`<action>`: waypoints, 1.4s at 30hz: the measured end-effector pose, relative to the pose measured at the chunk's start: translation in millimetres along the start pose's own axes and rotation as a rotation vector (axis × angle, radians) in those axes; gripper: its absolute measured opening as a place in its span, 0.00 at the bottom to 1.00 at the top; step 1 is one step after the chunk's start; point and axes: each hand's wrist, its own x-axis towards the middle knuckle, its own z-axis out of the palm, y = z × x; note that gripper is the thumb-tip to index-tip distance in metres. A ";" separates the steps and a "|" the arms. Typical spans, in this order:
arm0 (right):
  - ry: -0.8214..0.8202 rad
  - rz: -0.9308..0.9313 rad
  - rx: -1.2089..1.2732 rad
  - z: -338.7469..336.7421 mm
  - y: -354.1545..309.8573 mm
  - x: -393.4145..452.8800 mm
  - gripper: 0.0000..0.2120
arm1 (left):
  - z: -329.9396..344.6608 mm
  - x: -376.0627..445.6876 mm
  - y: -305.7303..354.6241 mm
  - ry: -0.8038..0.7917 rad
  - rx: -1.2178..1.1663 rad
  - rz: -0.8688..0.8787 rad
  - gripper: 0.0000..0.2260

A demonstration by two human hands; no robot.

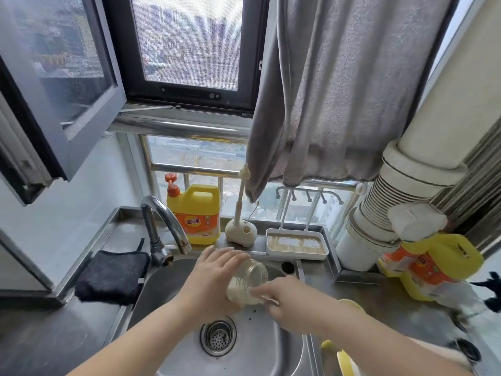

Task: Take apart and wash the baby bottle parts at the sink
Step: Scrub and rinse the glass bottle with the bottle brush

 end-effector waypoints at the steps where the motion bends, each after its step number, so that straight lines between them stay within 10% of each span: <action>1: -0.013 0.017 0.157 -4.1 -1.4 -0.2 0.18 | -3.2 1.3 -0.2 0.040 0.002 -0.007 0.36; 4: 0.025 0.003 0.326 -12.9 -2.5 -1.9 0.17 | -15.4 11.7 -3.0 0.089 0.058 0.009 0.37; 13: 0.305 -0.017 -0.515 -43.8 -12.7 6.6 0.27 | -35.5 47.1 -6.4 0.066 -0.005 -0.028 0.40; 22: 0.013 0.091 0.647 -44.9 -6.1 8.7 0.14 | -33.4 54.1 -16.6 0.075 0.116 0.092 0.36; 27: 0.261 0.017 -0.437 -52.5 -7.6 6.9 0.23 | -34.1 52.1 -15.3 0.057 0.110 0.046 0.36; 30: 0.344 0.037 -0.615 -49.8 -12.9 11.2 0.29 | -41.8 60.9 -15.8 0.080 0.118 0.030 0.38; 38: 0.028 0.073 0.726 -53.4 -3.1 11.1 0.13 | -38.0 61.8 -23.0 0.104 0.152 0.126 0.41; 42: 0.130 0.024 0.448 -46.4 -1.3 11.5 0.13 | -39.8 61.5 -24.7 0.073 0.159 0.135 0.40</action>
